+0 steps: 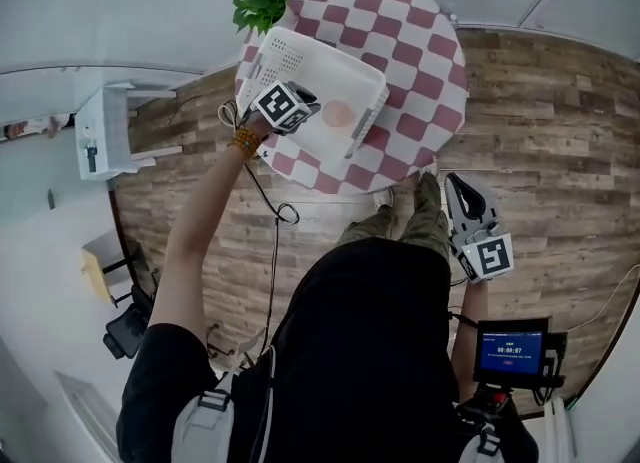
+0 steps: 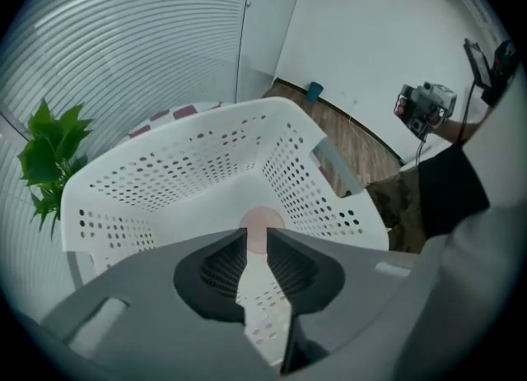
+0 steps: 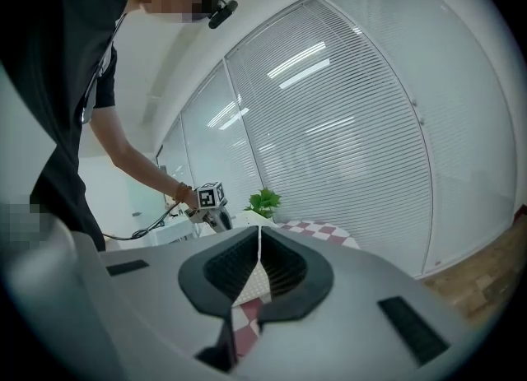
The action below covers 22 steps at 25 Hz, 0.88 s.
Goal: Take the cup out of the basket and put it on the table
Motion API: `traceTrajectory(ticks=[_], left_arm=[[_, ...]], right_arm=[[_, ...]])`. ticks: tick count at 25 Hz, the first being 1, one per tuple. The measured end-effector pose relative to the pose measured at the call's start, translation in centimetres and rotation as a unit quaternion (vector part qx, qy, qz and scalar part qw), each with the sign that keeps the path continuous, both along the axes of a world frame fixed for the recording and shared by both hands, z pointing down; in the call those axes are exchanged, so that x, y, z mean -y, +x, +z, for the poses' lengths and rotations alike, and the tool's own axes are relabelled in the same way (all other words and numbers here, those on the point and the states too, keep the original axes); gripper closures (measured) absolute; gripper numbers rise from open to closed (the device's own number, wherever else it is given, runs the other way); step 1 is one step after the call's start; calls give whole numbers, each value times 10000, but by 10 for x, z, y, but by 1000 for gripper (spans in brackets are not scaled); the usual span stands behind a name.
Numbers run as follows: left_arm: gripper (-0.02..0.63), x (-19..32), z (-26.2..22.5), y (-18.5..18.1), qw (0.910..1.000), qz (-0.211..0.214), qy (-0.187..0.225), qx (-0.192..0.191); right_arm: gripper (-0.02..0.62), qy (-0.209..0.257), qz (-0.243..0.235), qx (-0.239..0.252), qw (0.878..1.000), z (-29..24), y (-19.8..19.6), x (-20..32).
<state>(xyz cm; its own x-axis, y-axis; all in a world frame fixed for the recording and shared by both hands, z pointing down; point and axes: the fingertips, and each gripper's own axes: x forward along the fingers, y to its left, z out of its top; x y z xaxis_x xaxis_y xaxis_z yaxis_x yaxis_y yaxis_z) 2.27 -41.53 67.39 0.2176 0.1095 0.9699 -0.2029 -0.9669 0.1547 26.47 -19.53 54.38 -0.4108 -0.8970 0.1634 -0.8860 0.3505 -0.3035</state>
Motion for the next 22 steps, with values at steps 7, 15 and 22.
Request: traceTrajectory(ticks=[7,15,22], left_arm=[[497,-15,38,-5,9962,193,-525,663],[495,-7,71,-12,9931,-35,-657,969],[495,1,83,-21,9901,-208,-759,1165]], right_arm=[[583,-125,75,41,9999,10,11,-9],[583,-242,208,16,9995,23,22,-21],[583,-317,249,0,9992,26,25,-23]])
